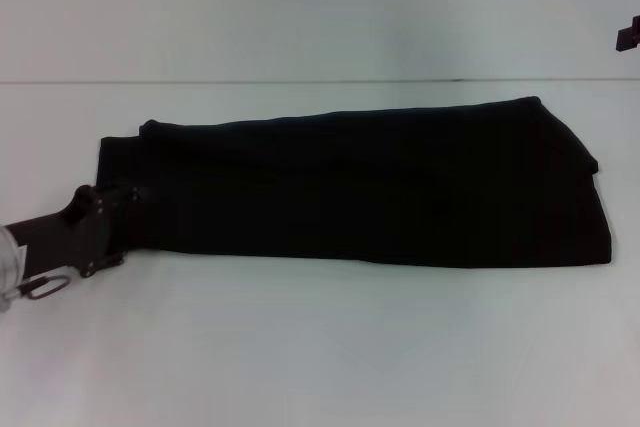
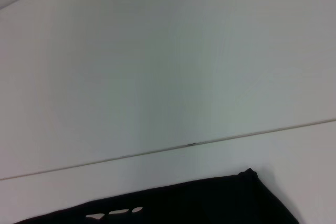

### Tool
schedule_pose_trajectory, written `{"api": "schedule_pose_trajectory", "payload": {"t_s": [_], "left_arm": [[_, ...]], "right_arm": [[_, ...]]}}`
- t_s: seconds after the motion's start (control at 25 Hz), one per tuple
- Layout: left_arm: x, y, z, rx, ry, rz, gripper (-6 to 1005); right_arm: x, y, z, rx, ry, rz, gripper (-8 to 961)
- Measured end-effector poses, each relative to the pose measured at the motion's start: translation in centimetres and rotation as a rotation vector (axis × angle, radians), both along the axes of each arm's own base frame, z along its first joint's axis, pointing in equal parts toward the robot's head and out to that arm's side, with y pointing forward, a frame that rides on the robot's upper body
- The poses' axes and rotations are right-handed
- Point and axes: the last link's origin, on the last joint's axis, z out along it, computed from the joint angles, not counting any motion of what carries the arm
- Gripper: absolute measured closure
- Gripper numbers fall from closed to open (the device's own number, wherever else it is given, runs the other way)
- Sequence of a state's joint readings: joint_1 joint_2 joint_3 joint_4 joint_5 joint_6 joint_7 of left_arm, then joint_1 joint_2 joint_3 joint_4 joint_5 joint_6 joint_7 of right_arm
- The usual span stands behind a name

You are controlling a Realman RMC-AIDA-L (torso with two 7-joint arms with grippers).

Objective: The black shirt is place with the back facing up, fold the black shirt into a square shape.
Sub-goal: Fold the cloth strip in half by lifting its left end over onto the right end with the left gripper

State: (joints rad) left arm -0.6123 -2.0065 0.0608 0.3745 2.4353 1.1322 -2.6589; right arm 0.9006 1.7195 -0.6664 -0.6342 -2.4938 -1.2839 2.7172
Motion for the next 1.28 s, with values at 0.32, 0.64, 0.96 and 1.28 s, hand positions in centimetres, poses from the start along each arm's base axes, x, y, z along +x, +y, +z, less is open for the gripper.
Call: {"api": "schedule_pose_trajectory", "payload": {"t_s": [0.32, 0.64, 0.96, 1.28], "left_arm": [[1.7, 1.8, -0.6, 0.025, 0.011, -0.051, 398], [1.5, 1.7, 0.2, 0.027, 0.062, -0.119, 449], [1.9, 2.1, -0.3, -0.004, 0.155, -0.186, 657], [2.1, 2.0, 0.4, 0.041, 0.161, -0.255, 927]], "right_arm": [[0.1, 0.0, 0.0, -0.001, 0.0, 0.0, 346], [0.2, -0.1, 0.1, 0.003, 0.004, -0.002, 350], [-0.1, 0.0, -0.1, -0.004, 0.002, 0.003, 351], [0.2, -0.2, 0.0, -0.002, 0.008, -0.006, 352]]}}
